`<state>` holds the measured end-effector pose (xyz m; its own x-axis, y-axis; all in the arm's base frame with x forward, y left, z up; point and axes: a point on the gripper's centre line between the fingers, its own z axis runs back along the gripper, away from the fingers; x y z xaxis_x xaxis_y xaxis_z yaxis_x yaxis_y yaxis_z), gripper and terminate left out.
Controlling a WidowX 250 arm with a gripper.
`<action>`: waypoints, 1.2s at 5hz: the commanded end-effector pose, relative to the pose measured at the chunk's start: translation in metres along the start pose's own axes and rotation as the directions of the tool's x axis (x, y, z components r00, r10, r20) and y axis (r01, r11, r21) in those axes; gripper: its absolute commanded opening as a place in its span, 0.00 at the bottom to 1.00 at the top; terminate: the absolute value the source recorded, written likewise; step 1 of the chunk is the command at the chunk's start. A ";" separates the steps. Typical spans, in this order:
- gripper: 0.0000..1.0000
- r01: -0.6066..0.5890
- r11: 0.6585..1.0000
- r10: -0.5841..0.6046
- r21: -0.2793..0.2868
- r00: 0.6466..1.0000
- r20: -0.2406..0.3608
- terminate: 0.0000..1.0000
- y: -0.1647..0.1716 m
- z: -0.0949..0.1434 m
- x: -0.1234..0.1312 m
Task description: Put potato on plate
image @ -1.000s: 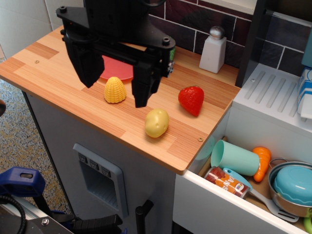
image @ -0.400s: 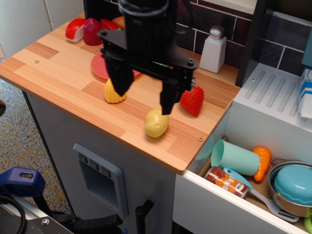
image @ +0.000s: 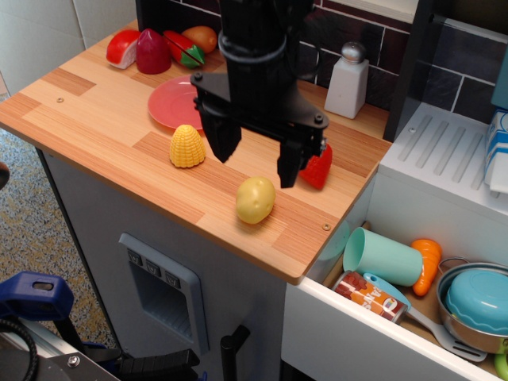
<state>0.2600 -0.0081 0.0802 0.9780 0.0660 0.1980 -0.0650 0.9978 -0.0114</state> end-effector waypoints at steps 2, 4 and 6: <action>1.00 -0.043 0.999 0.044 -0.023 0.998 0.036 0.00 0.001 -0.038 0.031; 1.00 -0.083 0.996 0.082 0.043 0.996 0.028 0.00 0.015 -0.046 0.026; 1.00 -0.078 0.996 0.076 0.047 0.996 0.038 0.00 0.021 -0.049 0.018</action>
<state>0.2776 0.0109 0.0180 0.9694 0.1453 0.1977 -0.1490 0.9888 0.0039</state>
